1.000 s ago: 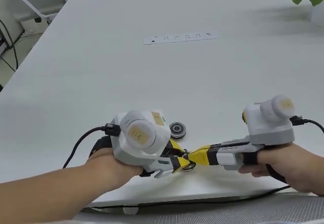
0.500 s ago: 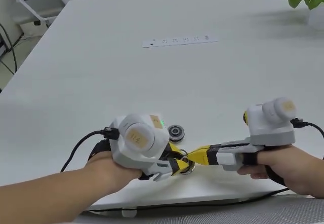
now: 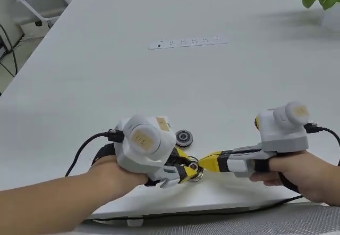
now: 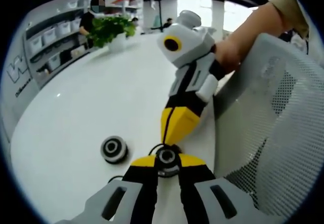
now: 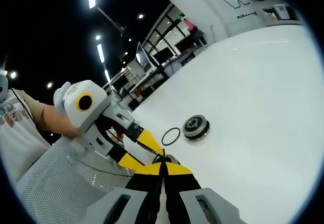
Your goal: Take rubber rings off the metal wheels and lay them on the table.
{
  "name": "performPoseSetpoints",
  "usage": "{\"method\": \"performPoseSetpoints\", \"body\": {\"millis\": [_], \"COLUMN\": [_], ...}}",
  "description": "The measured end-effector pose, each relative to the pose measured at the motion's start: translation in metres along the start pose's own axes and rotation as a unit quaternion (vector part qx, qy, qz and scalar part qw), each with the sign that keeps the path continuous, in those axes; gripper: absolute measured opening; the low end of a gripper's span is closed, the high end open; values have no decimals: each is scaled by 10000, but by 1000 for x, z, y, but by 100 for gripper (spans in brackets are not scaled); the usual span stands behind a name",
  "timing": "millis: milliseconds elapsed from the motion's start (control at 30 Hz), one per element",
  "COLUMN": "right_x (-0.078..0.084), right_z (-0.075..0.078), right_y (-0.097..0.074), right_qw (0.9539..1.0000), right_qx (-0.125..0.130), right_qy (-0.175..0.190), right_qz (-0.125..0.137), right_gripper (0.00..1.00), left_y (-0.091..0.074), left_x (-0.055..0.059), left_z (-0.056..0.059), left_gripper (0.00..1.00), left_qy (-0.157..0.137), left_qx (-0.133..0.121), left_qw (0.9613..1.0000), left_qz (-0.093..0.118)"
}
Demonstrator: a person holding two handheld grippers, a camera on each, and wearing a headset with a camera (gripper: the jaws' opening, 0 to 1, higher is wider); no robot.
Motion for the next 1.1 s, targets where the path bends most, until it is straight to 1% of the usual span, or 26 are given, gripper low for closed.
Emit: {"method": "performPoseSetpoints", "body": {"millis": [167, 267, 467, 733, 900, 1000, 1100], "right_x": [-1, -2, -3, -8, -9, -13, -18], "right_z": [0, 0, -1, -5, -8, -10, -11], "right_y": [0, 0, 1, 1, 2, 2, 2], "right_qw": [10000, 10000, 10000, 9999, 9999, 9999, 9998], "right_qx": [-4, 2, -20, -84, -110, -141, -179], "right_qy": [-8, 0, -5, -28, -55, -76, -101], "right_qz": [19, 41, 55, 74, 50, 52, 68], "right_gripper": [0, 0, 0, 0, 0, 0, 0], "left_y": [-5, -11, -22, -38, -48, -53, -61], "left_x": [-1, -4, -4, -4, -4, -4, -4], "left_z": [1, 2, 2, 0, -2, -2, -4], "left_gripper": [17, 19, 23, 30, 32, 36, 37], "left_qy": [19, 12, -23, -161, -259, -281, -344], "left_qx": [28, 42, 78, 11, -35, -85, -107], "left_qw": [10000, 10000, 9999, 9996, 9992, 9990, 9986], "left_qz": [-10, 43, 108, 222, 288, 327, 379]}}
Point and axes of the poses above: the centre of the closed fingertips' face, and the gripper's own axes: y roughly forward along the fingers, z roughly to its right, x roughly out of its underside, the point moved 8 cm from there along -y, roughly backward along the fingers, and after that the axes turned 11 degrees about -y, right-handed, at the moved point
